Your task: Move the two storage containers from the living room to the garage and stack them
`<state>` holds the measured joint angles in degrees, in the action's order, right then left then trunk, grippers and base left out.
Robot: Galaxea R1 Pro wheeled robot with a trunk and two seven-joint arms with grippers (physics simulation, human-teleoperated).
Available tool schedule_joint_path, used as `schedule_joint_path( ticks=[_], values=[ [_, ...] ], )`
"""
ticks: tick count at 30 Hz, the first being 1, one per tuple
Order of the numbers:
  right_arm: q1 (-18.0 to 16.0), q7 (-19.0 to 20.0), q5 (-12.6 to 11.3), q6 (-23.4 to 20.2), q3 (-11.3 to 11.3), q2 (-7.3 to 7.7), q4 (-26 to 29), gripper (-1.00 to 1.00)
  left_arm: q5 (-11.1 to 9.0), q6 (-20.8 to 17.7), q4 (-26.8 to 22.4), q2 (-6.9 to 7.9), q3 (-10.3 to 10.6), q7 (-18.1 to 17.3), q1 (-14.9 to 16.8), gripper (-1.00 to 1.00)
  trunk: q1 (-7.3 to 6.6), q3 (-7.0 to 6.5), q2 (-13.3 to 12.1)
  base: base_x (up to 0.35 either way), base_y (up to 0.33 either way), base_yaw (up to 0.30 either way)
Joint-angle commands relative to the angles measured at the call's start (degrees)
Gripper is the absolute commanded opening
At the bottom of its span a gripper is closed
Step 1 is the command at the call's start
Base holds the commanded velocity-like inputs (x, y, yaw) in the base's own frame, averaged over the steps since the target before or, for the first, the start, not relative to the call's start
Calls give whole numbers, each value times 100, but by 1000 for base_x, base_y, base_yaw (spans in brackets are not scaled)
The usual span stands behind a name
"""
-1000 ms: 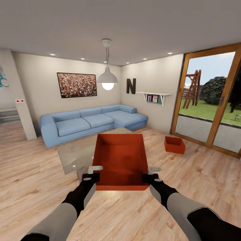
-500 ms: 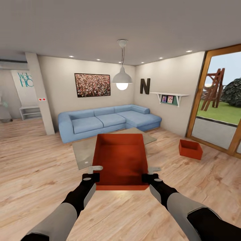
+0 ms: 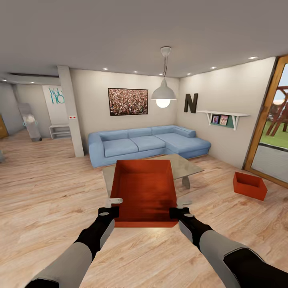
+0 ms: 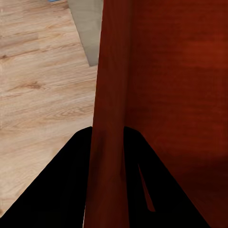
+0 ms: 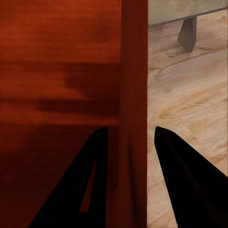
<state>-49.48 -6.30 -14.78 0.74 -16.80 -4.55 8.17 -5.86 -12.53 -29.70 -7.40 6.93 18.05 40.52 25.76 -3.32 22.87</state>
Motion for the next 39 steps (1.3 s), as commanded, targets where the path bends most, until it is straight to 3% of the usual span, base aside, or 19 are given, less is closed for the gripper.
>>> schedule_joint_path(
  ticks=[1, 39],
  values=[
    [0, -47, -69, 14, 124, 42, -61, -100, 111, 5, -27, 10, -7, 542, 5, -100, 2, 2, 5, 0, 0, 271],
    [0, -47, -69, 14, 124, 42, -61, -100, 111, 5, -27, 10, -6, 542, 6, -100, 2, 2, 5, 0, 0, 271]
  ],
)
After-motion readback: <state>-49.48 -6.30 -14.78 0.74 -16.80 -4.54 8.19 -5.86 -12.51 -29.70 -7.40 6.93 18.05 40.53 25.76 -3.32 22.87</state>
